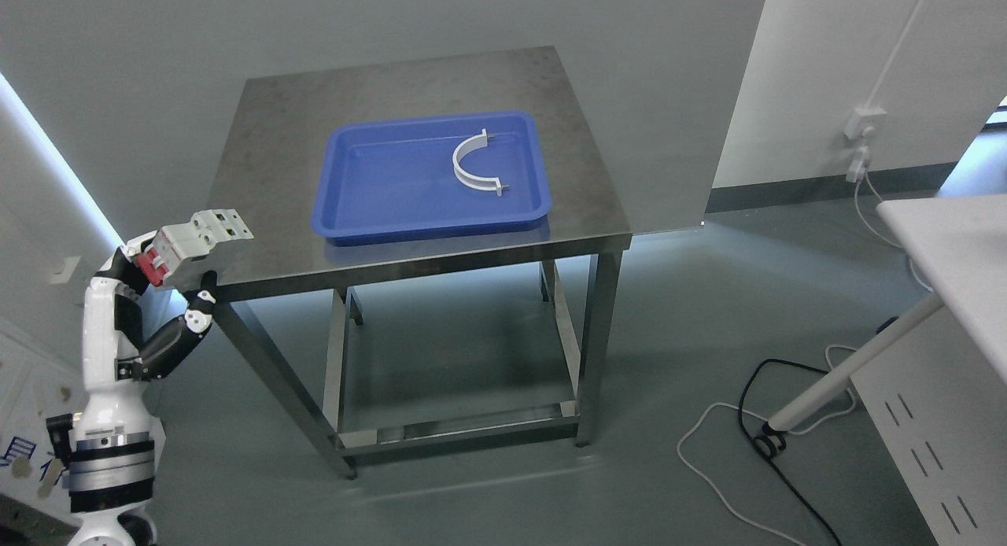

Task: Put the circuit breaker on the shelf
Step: 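Hold the breaker in the left hand while turning toward the bin rack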

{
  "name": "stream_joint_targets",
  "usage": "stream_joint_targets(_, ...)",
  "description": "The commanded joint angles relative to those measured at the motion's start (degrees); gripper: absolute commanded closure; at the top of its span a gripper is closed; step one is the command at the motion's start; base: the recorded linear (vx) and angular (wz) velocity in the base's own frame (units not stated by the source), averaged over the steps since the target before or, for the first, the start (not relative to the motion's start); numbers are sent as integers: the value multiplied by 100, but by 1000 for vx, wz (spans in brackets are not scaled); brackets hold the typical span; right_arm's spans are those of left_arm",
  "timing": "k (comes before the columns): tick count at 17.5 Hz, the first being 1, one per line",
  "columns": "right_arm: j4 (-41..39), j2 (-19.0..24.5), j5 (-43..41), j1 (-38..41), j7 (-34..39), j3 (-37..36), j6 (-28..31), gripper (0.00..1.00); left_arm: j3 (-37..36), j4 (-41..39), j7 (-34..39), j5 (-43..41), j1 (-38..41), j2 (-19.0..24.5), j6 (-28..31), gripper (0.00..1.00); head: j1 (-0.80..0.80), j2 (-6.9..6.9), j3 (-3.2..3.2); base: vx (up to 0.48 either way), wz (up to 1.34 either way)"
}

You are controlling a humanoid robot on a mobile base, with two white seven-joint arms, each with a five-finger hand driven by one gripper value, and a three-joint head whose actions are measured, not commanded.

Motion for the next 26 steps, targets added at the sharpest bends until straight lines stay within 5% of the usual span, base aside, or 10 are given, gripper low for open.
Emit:
stream_joint_targets(1, 0, -100, 0, -1, 4, 114, 378, 0, 297, -296, -7, 69, 167, -38, -20, 89, 0, 0, 0, -397, 141)
stream_joint_targets(26, 0, -100, 0, -1, 4, 114, 378, 0, 490, -296, -16, 61, -500, 249, 252, 89, 0, 0, 0, -341, 96)
